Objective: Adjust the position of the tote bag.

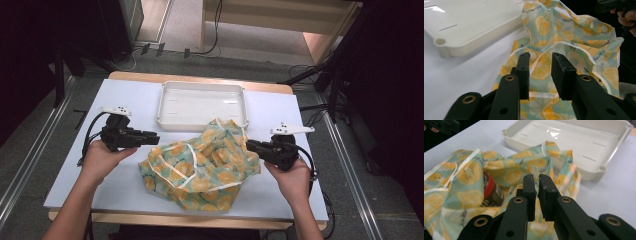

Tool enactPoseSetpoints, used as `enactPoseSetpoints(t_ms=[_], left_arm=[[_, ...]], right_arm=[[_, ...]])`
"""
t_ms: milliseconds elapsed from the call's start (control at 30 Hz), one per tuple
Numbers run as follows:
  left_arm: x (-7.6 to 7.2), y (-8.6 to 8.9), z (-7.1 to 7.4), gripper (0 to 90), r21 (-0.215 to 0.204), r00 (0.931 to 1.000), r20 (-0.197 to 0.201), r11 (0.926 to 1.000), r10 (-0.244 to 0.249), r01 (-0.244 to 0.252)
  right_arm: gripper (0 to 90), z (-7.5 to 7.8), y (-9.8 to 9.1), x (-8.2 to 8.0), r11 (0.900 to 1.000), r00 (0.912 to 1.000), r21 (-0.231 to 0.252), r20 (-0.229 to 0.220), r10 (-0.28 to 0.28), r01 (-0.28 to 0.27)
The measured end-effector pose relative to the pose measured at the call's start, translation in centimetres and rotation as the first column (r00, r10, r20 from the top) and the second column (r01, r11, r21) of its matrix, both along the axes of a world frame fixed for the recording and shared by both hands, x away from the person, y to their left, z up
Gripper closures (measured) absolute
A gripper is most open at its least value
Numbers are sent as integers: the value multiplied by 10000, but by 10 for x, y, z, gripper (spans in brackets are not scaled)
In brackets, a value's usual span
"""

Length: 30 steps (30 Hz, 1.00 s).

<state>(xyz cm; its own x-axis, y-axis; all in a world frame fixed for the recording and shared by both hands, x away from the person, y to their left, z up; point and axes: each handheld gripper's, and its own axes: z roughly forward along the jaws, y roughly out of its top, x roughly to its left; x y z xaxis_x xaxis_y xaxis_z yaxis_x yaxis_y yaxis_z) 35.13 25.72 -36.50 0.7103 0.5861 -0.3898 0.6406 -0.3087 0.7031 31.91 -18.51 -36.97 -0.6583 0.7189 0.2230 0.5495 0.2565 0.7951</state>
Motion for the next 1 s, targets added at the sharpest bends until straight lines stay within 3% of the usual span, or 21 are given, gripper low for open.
enactPoseSetpoints(t_ms=[133,467,600,1000], left_arm=[[7,-9,1,619,-36,9999,0,9999,-155,155],[18,-20,0,575,-84,9992,-146,9992,-381,380],[17,-20,-3,564,198,9996,-76,9994,-281,283],[16,-14,-5,549,-80,9998,-35,9998,-182,182]], right_arm=[[900,6,16,12,9988,9993,-293,36,381,-380],[900,11,59,35,9916,9917,-81,49,1288,-1287],[900,4,76,41,9866,9866,-123,-49,1628,-1629],[900,-33,92,34,9785,9766,-286,-741,2019,-2044]])
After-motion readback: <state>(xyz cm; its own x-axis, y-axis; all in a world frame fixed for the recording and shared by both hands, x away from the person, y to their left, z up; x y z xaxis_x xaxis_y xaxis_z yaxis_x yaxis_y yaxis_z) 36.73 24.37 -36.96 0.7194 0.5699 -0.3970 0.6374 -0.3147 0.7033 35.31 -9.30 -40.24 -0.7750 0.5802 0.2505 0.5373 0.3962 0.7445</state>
